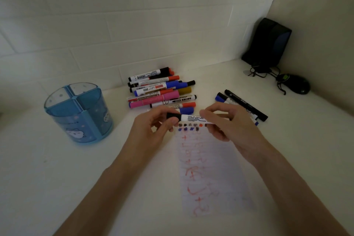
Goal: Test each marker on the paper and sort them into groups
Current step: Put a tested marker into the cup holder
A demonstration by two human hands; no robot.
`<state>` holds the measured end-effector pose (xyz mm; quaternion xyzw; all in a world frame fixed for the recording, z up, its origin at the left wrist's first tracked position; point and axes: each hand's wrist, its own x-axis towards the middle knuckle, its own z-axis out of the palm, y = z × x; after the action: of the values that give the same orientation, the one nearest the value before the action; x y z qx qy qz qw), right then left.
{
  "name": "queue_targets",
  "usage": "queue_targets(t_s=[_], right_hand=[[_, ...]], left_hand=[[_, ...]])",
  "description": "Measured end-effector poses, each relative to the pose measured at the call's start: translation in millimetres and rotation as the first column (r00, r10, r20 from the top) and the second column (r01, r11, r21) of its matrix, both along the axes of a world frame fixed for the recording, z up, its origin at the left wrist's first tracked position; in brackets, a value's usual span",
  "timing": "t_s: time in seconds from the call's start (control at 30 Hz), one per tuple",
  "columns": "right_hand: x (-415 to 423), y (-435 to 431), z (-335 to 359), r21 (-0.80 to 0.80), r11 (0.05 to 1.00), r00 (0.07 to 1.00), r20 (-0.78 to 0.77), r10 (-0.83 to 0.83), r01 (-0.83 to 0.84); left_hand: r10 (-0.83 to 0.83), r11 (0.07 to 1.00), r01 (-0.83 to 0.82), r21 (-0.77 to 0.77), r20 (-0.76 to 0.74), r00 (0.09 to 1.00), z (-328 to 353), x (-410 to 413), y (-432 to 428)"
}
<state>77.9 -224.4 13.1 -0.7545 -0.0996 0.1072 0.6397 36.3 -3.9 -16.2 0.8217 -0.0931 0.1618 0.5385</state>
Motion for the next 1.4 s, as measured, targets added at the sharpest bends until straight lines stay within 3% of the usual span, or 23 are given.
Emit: queue_targets(t_s=[0.07,0.13,0.2,0.27,0.3,0.37,0.63,0.7,0.8,0.87,0.97,1.07,1.17,1.3,1.4], right_hand=[[0.6,4.9,-4.2,-0.077,0.992,0.995,0.030,-0.098,0.100],[3.0,7.6,-9.0,-0.112,0.975,0.979,0.090,-0.183,0.192],[0.8,12.3,-10.1,-0.095,0.976,0.974,0.135,-0.181,0.195],[-4.4,22.2,-12.3,-0.076,0.989,0.973,0.201,-0.113,0.130],[-7.6,28.8,-14.7,-0.058,0.994,0.968,0.241,-0.071,0.088],[-12.3,41.7,-20.9,-0.014,0.999,0.948,0.314,-0.044,0.050],[-14.1,56.7,-35.4,0.062,0.993,0.910,0.398,-0.116,0.099],[-11.9,55.7,-35.7,0.050,0.995,0.932,0.349,-0.095,0.082],[-8.5,51.6,-29.9,0.048,0.992,0.959,0.254,-0.124,0.116],[-5.9,48.4,-24.8,0.105,0.980,0.969,0.161,-0.186,0.170],[-4.3,45.5,-19.1,0.200,0.957,0.976,0.020,-0.217,0.209],[-8.3,47.6,-18.7,0.244,0.961,0.991,-0.027,-0.128,0.131],[-11.2,49.6,-16.8,0.151,0.987,0.993,0.086,-0.075,0.061],[-8.8,45.6,-14.7,0.037,0.985,0.951,0.256,-0.172,0.168],[-7.3,41.5,-17.4,0.013,0.974,0.941,0.258,-0.220,0.224]], left_hand=[[-0.036,0.998,0.036,0.048,0.002,0.999,0.7,-2.2,-1.2],[-0.085,0.996,0.085,-0.009,-0.035,0.996,4.9,-1.5,-3.6],[-0.184,0.941,0.126,-0.315,-0.160,0.970,10.0,5.2,-7.2],[-0.371,0.720,0.108,-0.686,-0.248,0.895,14.3,14.2,-10.7],[-0.432,0.620,0.076,-0.781,-0.259,0.864,14.7,17.0,-10.8],[-0.474,0.548,0.038,-0.836,-0.273,0.837,12.3,19.1,-9.5],[-0.433,0.489,-0.037,-0.872,-0.279,0.857,10.7,20.6,-7.9],[-0.395,0.544,-0.021,-0.839,-0.278,0.876,15.1,19.0,-8.7],[-0.195,0.698,-0.059,-0.713,-0.268,0.944,16.8,13.8,-12.0],[-0.053,0.828,-0.071,-0.557,-0.204,0.977,15.8,6.2,-9.4],[-0.016,0.953,-0.012,-0.304,-0.090,0.996,14.5,-7.1,-4.6],[0.032,0.942,-0.047,-0.333,-0.049,0.998,18.4,-12.3,-5.5],[0.069,0.910,-0.066,-0.409,-0.007,0.998,29.6,-16.4,-7.6],[0.189,0.903,-0.118,-0.414,0.135,0.973,56.9,-24.1,5.3],[0.294,0.930,-0.212,-0.301,0.264,0.919,83.8,-32.5,34.2]])
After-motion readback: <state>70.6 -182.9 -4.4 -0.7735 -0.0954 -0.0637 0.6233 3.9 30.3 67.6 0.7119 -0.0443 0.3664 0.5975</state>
